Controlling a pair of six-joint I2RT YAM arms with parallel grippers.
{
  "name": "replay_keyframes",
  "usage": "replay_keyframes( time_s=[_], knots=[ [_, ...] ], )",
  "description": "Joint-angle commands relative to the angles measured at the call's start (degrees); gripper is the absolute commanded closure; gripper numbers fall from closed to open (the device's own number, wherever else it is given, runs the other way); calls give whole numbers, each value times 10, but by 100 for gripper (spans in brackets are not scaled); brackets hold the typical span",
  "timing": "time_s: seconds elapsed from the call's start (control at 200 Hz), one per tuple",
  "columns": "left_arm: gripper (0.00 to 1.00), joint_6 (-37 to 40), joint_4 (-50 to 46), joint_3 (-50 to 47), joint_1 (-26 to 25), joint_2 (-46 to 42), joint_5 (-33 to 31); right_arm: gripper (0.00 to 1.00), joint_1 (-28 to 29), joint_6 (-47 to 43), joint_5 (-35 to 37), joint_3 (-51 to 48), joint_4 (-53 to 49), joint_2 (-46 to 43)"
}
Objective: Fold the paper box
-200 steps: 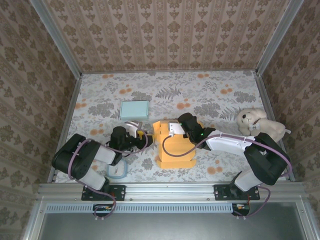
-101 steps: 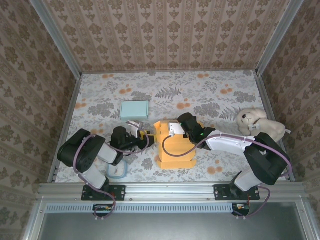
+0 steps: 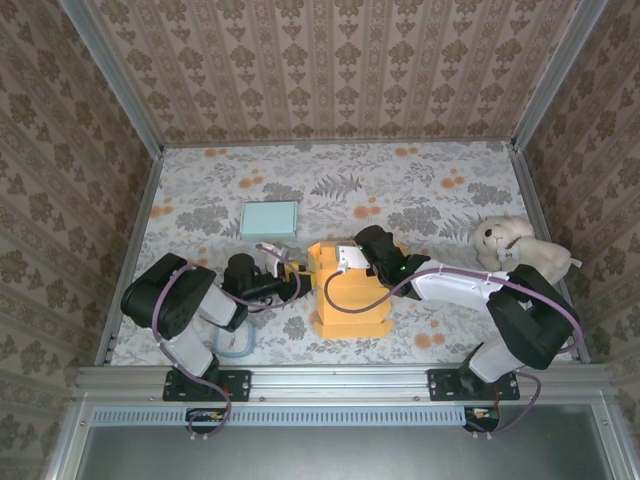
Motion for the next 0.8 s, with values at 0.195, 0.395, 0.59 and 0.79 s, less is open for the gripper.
replay_keyframes(
  time_s=[0.195,0.395,0.59,0.79],
  knots=[
    [35,-1,26,27,-6,26,8,100,5,1,3,5,-46,16],
    [35,-2,18,32,-13,30,-12,100,4,1,4,5,-46,17],
    [36,12,-21,37,-37,14,-58,100,6,1,17,8,-42,23],
    [36,39,-69,37,-73,-18,-106,100,14,-23,34,-15,17,14]
  ],
)
